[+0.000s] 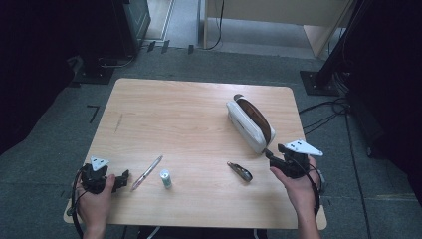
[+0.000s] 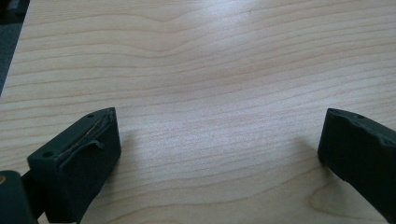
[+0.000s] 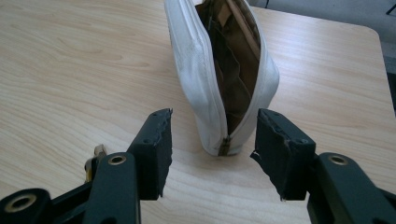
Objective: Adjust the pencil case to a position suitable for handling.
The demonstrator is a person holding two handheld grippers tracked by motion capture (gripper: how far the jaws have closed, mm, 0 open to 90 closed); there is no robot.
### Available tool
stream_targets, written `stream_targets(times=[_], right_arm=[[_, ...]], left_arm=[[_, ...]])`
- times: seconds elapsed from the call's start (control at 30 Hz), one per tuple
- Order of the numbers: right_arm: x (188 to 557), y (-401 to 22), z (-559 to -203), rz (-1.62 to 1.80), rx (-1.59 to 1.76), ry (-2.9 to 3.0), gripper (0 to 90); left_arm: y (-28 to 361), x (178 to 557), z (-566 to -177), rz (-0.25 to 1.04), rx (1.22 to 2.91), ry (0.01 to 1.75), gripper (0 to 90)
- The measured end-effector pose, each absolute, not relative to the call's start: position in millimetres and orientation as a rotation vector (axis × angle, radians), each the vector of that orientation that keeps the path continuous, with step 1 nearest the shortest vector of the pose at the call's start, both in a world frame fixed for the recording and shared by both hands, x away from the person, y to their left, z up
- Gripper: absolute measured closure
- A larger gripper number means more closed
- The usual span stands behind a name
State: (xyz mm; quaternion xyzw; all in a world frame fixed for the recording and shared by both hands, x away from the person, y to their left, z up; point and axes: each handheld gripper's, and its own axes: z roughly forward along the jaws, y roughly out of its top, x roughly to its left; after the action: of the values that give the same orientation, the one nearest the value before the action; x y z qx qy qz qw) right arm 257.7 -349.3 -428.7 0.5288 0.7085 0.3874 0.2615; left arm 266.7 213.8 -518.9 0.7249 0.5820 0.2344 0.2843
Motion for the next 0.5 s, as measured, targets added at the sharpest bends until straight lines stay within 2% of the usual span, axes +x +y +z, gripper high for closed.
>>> stream_targets(times=[0.5], right_arm=[[286,-331,-415,1.037,1.392,1.944,44.5]], left_arm=[[214,267,-519,0.627,1.939,1.557,0.0]])
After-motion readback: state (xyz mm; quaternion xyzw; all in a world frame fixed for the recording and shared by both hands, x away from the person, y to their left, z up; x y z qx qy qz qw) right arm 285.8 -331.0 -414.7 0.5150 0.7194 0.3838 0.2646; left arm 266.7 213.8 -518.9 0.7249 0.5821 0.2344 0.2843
